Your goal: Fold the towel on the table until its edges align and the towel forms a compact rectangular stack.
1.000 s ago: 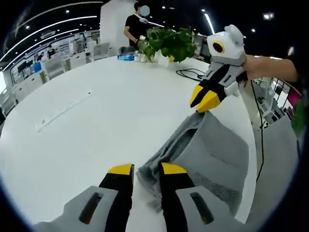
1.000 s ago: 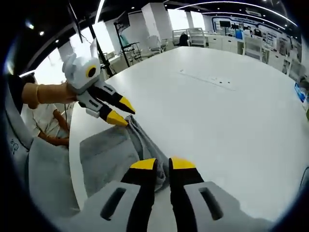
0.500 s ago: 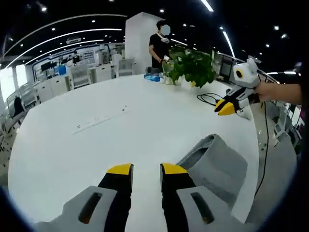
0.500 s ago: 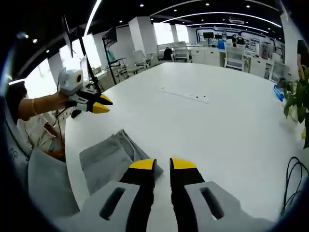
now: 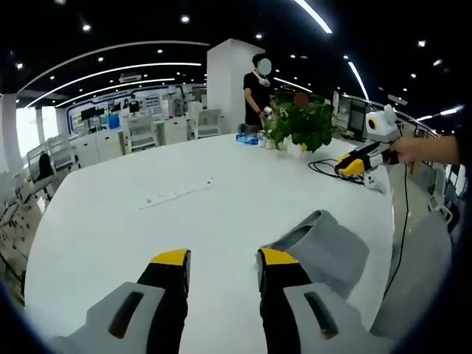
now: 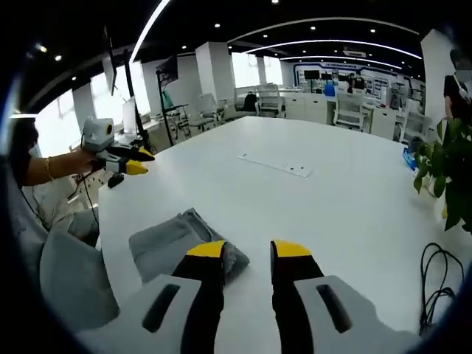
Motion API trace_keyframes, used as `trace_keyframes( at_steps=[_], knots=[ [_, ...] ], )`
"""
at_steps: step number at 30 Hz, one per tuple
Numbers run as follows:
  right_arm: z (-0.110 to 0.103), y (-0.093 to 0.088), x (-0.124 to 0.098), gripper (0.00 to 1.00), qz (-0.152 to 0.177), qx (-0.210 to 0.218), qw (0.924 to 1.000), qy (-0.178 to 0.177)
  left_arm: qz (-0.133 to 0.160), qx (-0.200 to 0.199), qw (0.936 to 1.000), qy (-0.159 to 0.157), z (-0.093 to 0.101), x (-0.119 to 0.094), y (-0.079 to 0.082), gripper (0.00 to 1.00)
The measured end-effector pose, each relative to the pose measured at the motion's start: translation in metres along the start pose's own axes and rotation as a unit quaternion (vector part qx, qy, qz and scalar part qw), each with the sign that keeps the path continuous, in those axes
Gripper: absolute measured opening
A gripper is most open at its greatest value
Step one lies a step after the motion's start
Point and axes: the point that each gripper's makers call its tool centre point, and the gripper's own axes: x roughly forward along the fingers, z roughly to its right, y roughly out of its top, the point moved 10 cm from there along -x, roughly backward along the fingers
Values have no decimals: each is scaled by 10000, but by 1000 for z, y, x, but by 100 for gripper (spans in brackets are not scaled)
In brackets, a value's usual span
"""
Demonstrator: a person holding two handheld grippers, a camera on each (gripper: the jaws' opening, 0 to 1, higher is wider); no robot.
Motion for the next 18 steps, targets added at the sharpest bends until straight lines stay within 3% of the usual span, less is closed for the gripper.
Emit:
trace_keyframes(
  at_steps=[7, 13, 18],
  knots=[
    [-23, -33, 0, 39, -265, 77, 9993, 247, -302, 27, 9966, -763, 40, 3, -37, 60],
    [-54, -63, 2, 47, -577, -165, 9961, 649, -662, 285, 9884, -1335, 79, 9, -64, 67],
    [-65, -86, 11, 49, -875, -344, 9914, 913, -959, 598, 9813, -1560, 97, 15, -77, 68]
  ],
)
